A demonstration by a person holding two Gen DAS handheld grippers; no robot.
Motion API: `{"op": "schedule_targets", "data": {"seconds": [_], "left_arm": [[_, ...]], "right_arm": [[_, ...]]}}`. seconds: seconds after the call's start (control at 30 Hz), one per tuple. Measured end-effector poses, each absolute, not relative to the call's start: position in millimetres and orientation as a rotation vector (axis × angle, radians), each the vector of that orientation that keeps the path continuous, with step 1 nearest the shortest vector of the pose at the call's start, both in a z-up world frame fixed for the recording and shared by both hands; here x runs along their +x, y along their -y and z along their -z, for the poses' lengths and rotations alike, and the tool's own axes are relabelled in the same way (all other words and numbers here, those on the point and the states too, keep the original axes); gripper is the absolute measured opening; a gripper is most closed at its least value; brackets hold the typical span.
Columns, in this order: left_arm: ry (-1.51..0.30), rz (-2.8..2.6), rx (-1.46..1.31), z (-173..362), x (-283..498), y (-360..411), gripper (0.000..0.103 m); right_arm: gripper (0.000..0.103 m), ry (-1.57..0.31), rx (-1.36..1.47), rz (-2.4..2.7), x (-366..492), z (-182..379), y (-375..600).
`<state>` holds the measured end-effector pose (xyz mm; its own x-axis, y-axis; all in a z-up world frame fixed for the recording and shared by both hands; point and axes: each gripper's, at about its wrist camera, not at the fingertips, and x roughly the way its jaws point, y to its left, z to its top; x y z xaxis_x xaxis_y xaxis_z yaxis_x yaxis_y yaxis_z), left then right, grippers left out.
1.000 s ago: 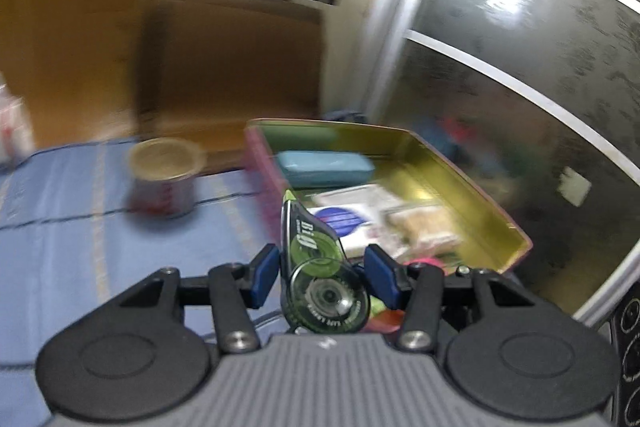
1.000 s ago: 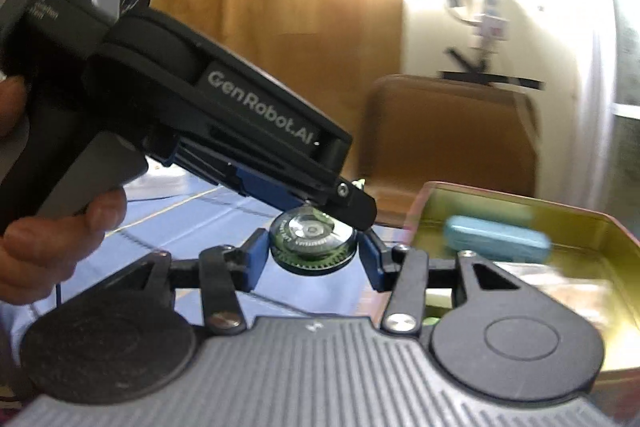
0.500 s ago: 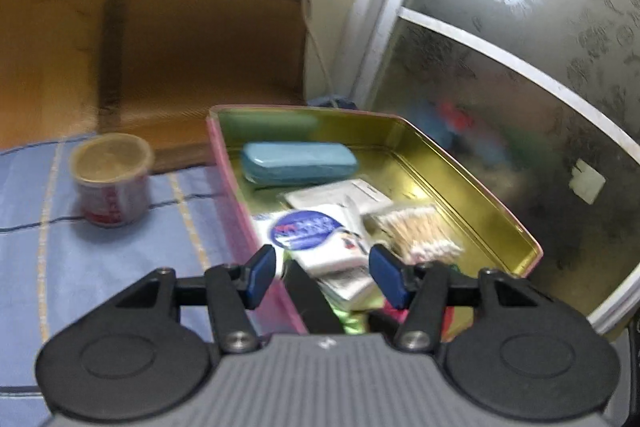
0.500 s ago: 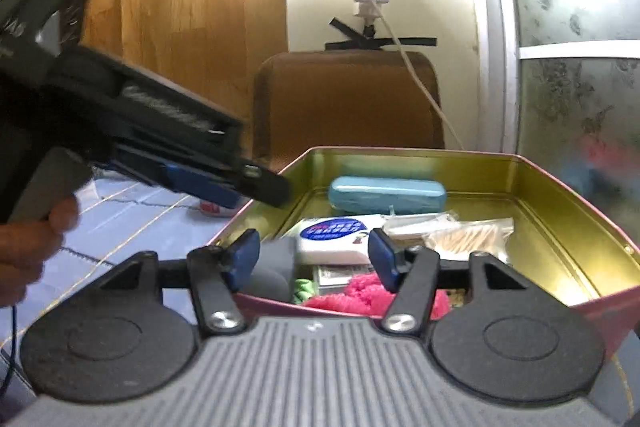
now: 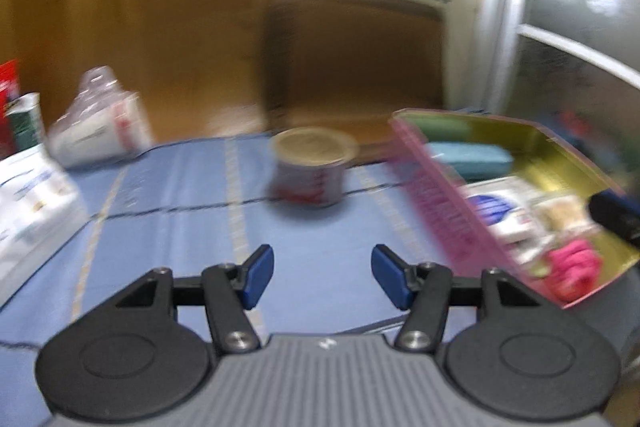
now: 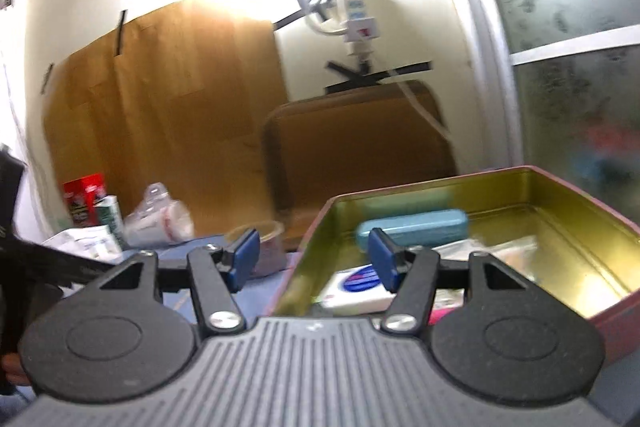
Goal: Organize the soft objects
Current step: 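Grasp the gold-lidded food can with the right gripper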
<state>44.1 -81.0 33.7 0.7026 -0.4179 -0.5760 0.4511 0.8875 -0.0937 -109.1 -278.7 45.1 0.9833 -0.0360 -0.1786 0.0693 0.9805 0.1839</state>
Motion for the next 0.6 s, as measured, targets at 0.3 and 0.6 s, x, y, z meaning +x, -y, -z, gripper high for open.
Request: {"op": "schedule_targets", "data": {"seconds": [0.3, 0.6], "left_arm": [[-0.685, 0.274, 0.008, -1.7, 73.6, 9.6, 0.055], [-0.682, 0.079, 0.014, 24.9, 95.3, -41.8, 0.062]], "right_arm": [[0.063, -0.278, 0.138, -0.097, -71.4, -33.0, 216.0], [0.063, -0.413, 0.105, -0.2, -26.6, -9.2, 173.4]]}}
